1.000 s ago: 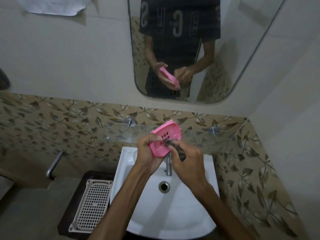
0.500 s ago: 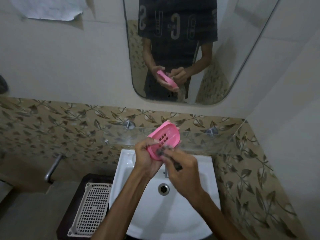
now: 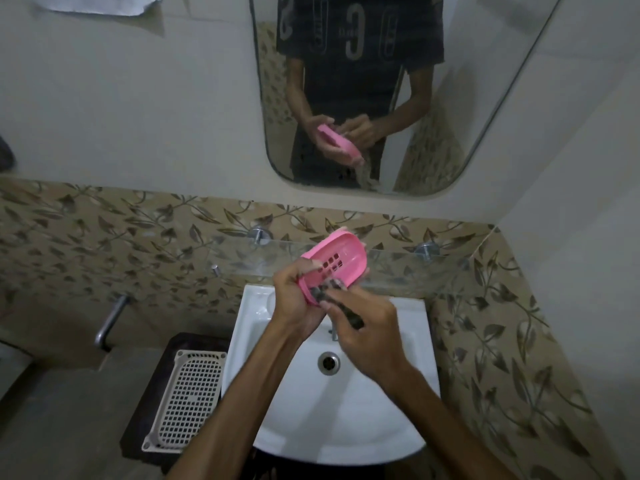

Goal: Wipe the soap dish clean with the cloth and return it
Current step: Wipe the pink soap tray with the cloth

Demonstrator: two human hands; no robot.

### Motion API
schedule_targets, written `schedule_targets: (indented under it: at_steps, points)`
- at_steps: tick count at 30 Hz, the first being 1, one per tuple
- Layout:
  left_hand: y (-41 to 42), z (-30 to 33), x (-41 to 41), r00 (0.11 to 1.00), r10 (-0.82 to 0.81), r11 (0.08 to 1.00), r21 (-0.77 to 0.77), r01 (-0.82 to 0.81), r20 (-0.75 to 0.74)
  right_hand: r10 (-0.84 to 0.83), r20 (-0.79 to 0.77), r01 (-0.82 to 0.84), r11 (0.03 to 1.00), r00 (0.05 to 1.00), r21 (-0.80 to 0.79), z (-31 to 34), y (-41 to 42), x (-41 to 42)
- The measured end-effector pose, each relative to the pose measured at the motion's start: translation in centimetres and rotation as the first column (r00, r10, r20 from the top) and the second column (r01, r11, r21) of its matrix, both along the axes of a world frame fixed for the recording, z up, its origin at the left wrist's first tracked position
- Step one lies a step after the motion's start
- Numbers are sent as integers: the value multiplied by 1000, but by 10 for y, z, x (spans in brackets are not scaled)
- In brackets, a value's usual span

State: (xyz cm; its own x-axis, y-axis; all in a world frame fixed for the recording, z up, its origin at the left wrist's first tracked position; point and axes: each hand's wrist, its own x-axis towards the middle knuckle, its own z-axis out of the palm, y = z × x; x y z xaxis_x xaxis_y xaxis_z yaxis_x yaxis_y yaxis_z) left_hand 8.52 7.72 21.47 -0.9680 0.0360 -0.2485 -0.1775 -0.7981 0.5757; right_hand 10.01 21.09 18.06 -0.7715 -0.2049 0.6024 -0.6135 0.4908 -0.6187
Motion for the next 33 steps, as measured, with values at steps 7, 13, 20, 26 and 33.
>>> schedule_targets:
  at_steps: [7, 13, 20, 26, 33]
  points:
    - [-1, -4, -1, 999, -44, 999, 23, 44, -7, 8, -11, -7, 995, 1000, 98, -2, 7, -1]
    - [4, -6, 1, 1000, -19, 1000, 5, 19, 4, -100, 16, 98, 990, 995, 100, 0, 9, -3]
    - [6, -10, 1, 999, -4, 1000, 18, 4, 45, -97, 51, 93, 992, 994, 84, 0, 12, -2]
    - [13, -8, -2, 997, 61, 998, -14, -60, 47, -211, 144, 215, 976, 967, -15, -5, 16, -2]
    - [19, -13, -7, 997, 76, 996, -40, -75, 25, -196, 156, 202, 979, 968, -21, -2, 8, 1]
